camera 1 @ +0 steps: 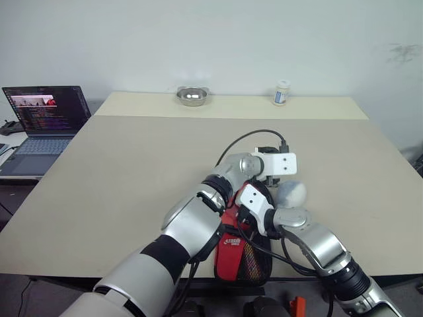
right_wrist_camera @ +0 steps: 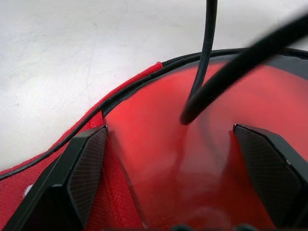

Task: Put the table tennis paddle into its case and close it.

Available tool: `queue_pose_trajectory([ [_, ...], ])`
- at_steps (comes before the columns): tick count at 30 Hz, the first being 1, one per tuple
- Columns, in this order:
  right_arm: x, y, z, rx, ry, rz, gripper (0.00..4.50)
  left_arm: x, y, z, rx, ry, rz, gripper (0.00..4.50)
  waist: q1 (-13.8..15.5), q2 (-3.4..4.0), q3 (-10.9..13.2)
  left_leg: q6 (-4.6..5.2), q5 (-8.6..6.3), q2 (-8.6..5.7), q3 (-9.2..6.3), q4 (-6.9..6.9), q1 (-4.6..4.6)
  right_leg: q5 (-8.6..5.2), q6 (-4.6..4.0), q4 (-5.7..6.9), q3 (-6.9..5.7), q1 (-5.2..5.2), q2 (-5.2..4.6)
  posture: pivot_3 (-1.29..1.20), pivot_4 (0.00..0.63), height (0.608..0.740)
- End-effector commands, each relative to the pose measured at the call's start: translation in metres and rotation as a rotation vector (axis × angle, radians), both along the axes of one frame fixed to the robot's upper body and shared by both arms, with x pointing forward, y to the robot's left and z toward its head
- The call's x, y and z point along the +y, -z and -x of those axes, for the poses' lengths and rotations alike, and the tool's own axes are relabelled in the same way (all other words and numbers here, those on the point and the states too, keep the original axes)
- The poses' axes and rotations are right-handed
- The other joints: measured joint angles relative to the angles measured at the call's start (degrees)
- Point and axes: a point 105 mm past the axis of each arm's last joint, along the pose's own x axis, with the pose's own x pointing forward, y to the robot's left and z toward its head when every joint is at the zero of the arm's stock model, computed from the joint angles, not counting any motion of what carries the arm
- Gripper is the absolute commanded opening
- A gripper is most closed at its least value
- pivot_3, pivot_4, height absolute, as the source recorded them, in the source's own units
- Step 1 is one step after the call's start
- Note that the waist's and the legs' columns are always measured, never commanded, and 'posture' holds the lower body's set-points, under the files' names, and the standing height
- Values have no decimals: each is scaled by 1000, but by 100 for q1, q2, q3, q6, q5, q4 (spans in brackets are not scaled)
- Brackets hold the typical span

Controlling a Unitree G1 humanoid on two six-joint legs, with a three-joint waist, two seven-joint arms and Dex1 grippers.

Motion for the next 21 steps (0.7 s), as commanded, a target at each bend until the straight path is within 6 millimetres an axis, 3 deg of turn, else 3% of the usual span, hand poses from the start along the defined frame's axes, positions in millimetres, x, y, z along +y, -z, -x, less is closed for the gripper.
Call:
queue_pose_trajectory([
  [1, -9, 17, 7, 105, 35, 43, 4500, 6, -53, -13, -70, -34, 176, 4454, 0, 0, 3, 0, 0, 1, -1, 0, -1, 0, 0, 0, -1, 0, 0, 0, 150, 740],
  [7, -6, -26, 16, 56, -4, -43, 4500, 59, -82, -32, -17, -132, 343, 4454, -16, -1, 23, -8, -5, -1, 3, 0, -14, 0, 0, -10, 0, -8, 0, 0, 150, 740],
  [10, -10, -48, 22, 58, -7, -96, 4500, 87, -81, -34, 65, -132, 390, 4454, -30, 2, 49, -10, -5, 0, 2, 1, -29, 0, 0, -10, -2, -20, 2, 0, 150, 740],
  [13, -27, -63, 27, 39, 23, -94, 4500, 109, -69, -21, 233, -21, 460, 4454, -48, 4, 50, -12, -4, -5, -1, 5, -61, 1, -1, 6, -7, -57, 7, 0, 150, 740],
  [17, -45, -83, 39, 15, 36, -99, 4500, 118, -51, 0, 306, 127, 428, 4454, -64, 5, 50, -16, -2, -6, -5, 10, -95, 11, -19, 12, -12, -91, 4, 0, 150, 740],
  [21, -65, -103, 47, -25, 66, -107, 4500, 110, -34, 25, 407, 271, 408, 4454, -51, 4, 52, -16, -2, -14, -12, 13, -104, 11, -18, 12, -15, -93, -1, 0, 150, 740],
])
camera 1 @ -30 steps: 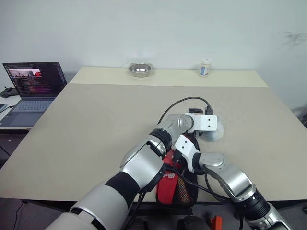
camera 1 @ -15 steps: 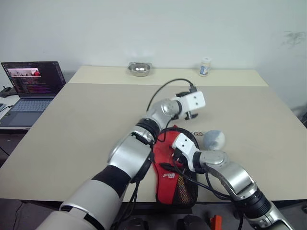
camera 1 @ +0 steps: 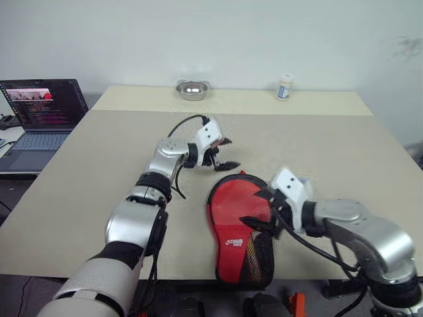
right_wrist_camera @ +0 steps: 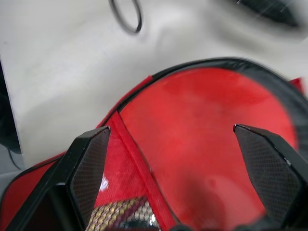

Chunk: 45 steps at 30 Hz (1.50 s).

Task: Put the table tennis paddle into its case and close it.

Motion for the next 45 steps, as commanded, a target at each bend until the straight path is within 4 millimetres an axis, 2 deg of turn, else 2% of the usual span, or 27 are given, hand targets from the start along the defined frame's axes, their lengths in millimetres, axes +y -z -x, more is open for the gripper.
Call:
queue_pose_trajectory([
  [1, -16, -24, 11, -65, 15, -17, 4500, -20, -15, 23, -39, 181, 28, 4454, -1, 0, 0, 0, 0, -2, 0, 0, 0, 0, 1, 0, 2, 0, -1, 0, 150, 740],
  [5, -49, -33, 6, -96, 140, 27, 4500, -35, 5, 37, -26, 231, -5, 4454, 5, -1, -1, 2, 0, -9, -2, 7, 5, -4, 8, 10, 6, 4, -6, 0, 150, 740],
  [12, -93, -27, -14, -140, 371, 129, 4500, -55, 44, 41, 13, 238, -81, 4454, -17, -1, -1, 6, 2, -46, -6, 9, 15, -11, 23, 22, 16, 5, -5, 0, 150, 740],
  [20, -98, 8, -41, -96, 561, 99, 4500, -63, 72, 48, 66, 243, -106, 4454, -29, -1, -4, 11, 5, -45, -6, 9, 18, -10, 26, 27, 22, 5, -3, 0, 150, 740],
  [33, -115, 37, -73, -64, 734, 96, 4500, -63, 79, 47, 79, 226, -102, 4454, -29, 0, -11, 15, 7, -46, -2, 17, 25, -2, 38, 25, 31, 17, -9, 0, 150, 740],
  [37, -114, 39, -76, -61, 733, 89, 3602, -63, 85, 50, 101, 226, -96, 4500, -30, 0, -12, 16, 7, -45, -3, 17, 51, -2, 39, 21, 29, 49, -10, 0, 150, 740],
  [41, -103, 41, -76, -11, 705, 35, 2278, -66, 95, 57, 131, 239, -89, 4500, -31, -1, -13, 16, 6, -41, -3, 5, 101, -3, 39, 3, 28, 104, -13, 0, 150, 740],
  [45, -101, 37, -76, 2, 686, 26, 1003, -67, 107, 66, 197, 278, -108, 4500, -31, -2, -25, 16, 6, -37, -3, 5, 104, -3, 39, 4, 30, 106, -13, 0, 150, 740],
])
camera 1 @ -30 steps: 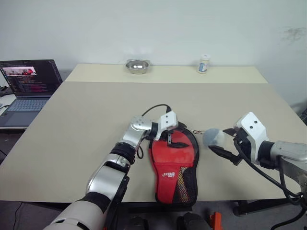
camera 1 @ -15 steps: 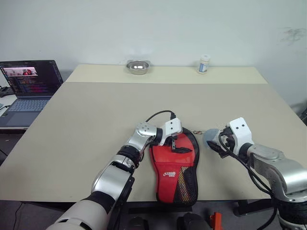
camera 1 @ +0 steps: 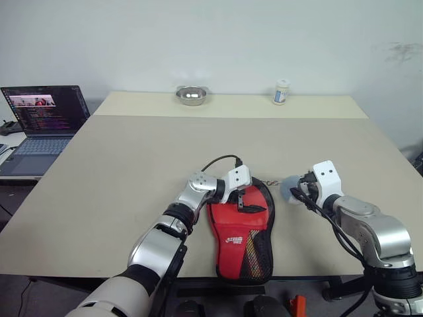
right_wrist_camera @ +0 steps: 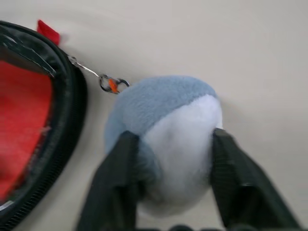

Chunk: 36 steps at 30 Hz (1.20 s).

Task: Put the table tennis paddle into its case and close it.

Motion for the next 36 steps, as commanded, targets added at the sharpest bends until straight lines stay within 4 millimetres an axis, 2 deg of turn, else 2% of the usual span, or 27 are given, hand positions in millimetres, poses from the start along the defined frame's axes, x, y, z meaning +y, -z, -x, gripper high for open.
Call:
queue_pose_trajectory([
  [1, -4, -9, -1, -2, -10, -4, 749, 2, 32, 17, 113, 46, -83, 4500, 0, -3, -8, 0, 0, 0, 0, 0, 0, 0, 0, 0, 0, 0, 0, 0, 150, 740],
  [3, -8, -15, 2, -2, -26, 21, 288, 3, 39, 18, 126, 44, -118, 4500, 0, 0, -10, 0, 0, 0, 0, 0, 0, 0, 0, -1, 0, 0, 0, 0, 150, 740],
  [5, -14, -20, 6, 4, -44, 52, 66, 4, 44, 18, 137, 34, -142, 4500, 4, -1, -17, 0, 0, -2, 0, -1, 0, 0, 0, -3, 0, 0, -2, 0, 150, 740],
  [10, -28, -28, 33, 65, -135, 135, 31, 8, 55, 20, 160, 16, -194, 4500, 60, 1, -24, 1, -1, -3, -4, -6, -2, -1, 1, -13, -4, 3, -5, 0, 150, 740],
  [14, -30, -30, 65, 146, -229, 177, 30, 12, 61, 23, 166, 24, -227, 4500, 107, -6, -43, 3, -3, -2, -4, -9, -1, -3, 5, -22, -4, 8, -7, 0, 150, 740],
  [19, -30, -31, 94, 211, -288, 208, 28, 18, 68, 26, 182, 30, -261, 4500, 116, 11, -88, 2, -3, 12, -30, -14, 17, 2, 13, -67, -32, 50, -2, 0, 150, 740],
  [29, -17, -23, 128, 293, -381, 175, 26, 51, 87, 35, 271, 17, -315, 4500, 108, 4, -165, 6, -9, 17, -53, -23, 19, 0, 9, -95, -51, 69, -4, 0, 150, 740],
  [33, 5, -10, 165, 389, -531, 120, 25, 50, 91, 38, 296, 10, -305, 4500, 120, 3, -230, 2, -12, 41, -81, -23, 22, -10, -8, -108, -101, 89, -8, 0, 150, 740],
  [36, 13, -1, 177, 427, -592, 108, 25, 47, 92, 40, 298, 15, -298, 4500, 122, 2, -270, -6, -17, 56, -102, -24, 22, -25, -33, -108, -126, 98, 2, 0, 150, 740],
])
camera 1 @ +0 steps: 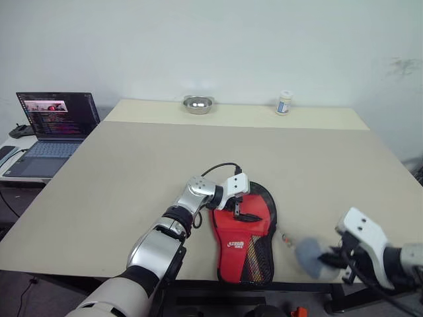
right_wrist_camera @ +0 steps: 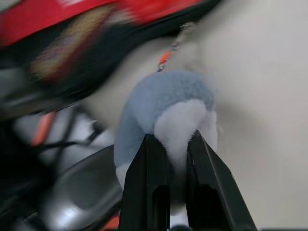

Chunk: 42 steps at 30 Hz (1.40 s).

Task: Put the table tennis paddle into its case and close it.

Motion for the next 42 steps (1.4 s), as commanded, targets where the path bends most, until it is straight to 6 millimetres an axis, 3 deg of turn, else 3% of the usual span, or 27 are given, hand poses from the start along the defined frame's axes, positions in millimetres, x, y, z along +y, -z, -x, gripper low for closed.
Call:
queue_pose_trajectory([
  [1, 13, 4, 14, 24, -97, -13, 25, 30, 66, 31, 203, -4, -210, 4500, 0, 11, -19, -3, -2, 2, -4, 0, 0, -3, -5, 0, -4, 2, 2, 0, 150, 740],
  [6, 23, 15, 26, 55, -169, -12, 25, 27, 66, 32, 208, -1, -209, 4500, 7, 26, -28, -5, -3, 2, -29, -6, 5, -17, -25, 1, -28, 13, 6, 0, 150, 740],
  [10, 28, 13, 48, 138, -294, -43, 24, 26, 66, 31, 204, 1, -215, 4500, 17, 22, -26, -12, -7, 2, -48, -34, 37, -40, -59, -41, -56, 64, 4, 0, 150, 740],
  [12, 29, 11, 53, 152, -331, -42, 24, 25, 66, 31, 203, 4, -216, 4500, 19, 11, -23, -14, -8, -1, -49, -82, 97, -49, -71, -83, -59, 90, 2, 0, 150, 740],
  [14, 30, 8, 57, 162, -363, -50, 23, 24, 65, 31, 197, 6, -217, 4500, 19, 11, -24, -20, -12, -1, -48, -87, 95, -59, -68, -82, -60, 110, 1, 0, 150, 740],
  [22, 23, 2, 41, 49, -291, 11, 22, 24, 64, 29, 185, 0, -215, 4500, 26, 1, -18, -26, -15, -2, -55, -90, 94, -67, -63, -83, -65, 105, -2, 0, 150, 740],
  [29, 17, -13, 34, 21, -271, 7, 2271, 26, 64, 28, 181, -8, -215, 4500, 26, 1, -18, -26, -15, -2, -58, -90, 96, -68, -65, -83, -66, 89, -4, 0, 150, 740],
  [35, -7, -47, 6, -86, -160, -11, 4334, 25, 61, 26, 171, -21, -196, 4500, 26, 2, -16, -27, -16, -1, -59, -89, 97, -68, -65, -85, -66, 88, -4, 0, 150, 740],
  [39, -20, -63, -8, -153, -106, -13, 4334, 22, 52, 18, 150, -49, -152, 4500, 26, 3, -14, -27, -16, -1, -59, -91, 96, -69, -66, -87, -66, 88, -6, 0, 150, 740],
  [42, -23, -69, -23, -229, -72, -30, 4334, 16, 24, 7, 124, -49, -41, 4500, 21, 14, 12, -27, -16, 0, -59, -93, 96, -69, -67, -87, -66, 85, -6, 0, 150, 740],
])
